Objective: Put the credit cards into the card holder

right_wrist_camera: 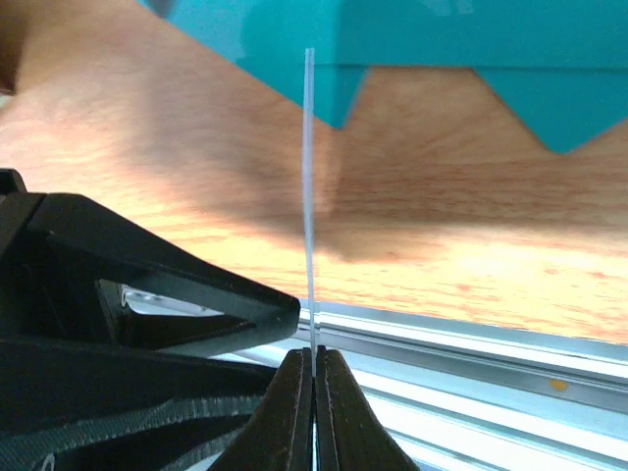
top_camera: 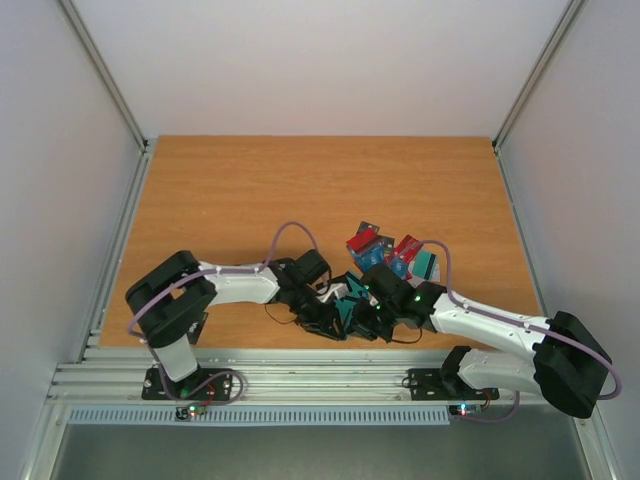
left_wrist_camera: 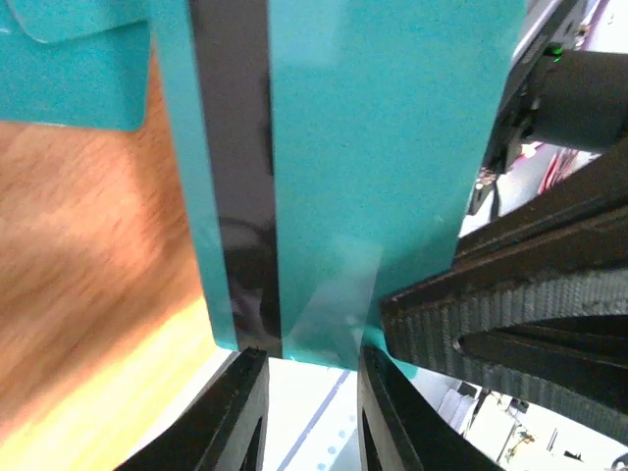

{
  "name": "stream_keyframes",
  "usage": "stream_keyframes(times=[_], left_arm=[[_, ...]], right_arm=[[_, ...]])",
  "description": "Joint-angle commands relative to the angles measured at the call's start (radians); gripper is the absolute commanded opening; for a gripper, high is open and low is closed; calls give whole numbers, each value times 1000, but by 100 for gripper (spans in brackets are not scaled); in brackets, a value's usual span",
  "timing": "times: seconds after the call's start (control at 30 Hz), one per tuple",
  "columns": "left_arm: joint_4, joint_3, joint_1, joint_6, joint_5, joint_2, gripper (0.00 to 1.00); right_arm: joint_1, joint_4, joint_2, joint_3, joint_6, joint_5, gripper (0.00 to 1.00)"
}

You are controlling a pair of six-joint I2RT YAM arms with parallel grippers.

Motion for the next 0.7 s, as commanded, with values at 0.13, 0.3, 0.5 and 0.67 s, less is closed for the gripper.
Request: stream_keyframes(times=[0.13, 0.3, 0.5, 0.67], left_arm=[[-188, 0, 111, -1, -98, -270, 29], [-443, 51, 246, 54, -292, -454, 31], [-617, 76, 512, 103, -465, -540, 33], [-604, 92, 665, 120, -496, -471, 33]], right_arm=[[-73, -178, 13, 260, -254, -10, 1], [-130, -223, 57, 400, -394, -81, 1], [-139, -85, 214, 528, -490, -206, 1], [-139, 69, 402, 640, -514, -305, 1]])
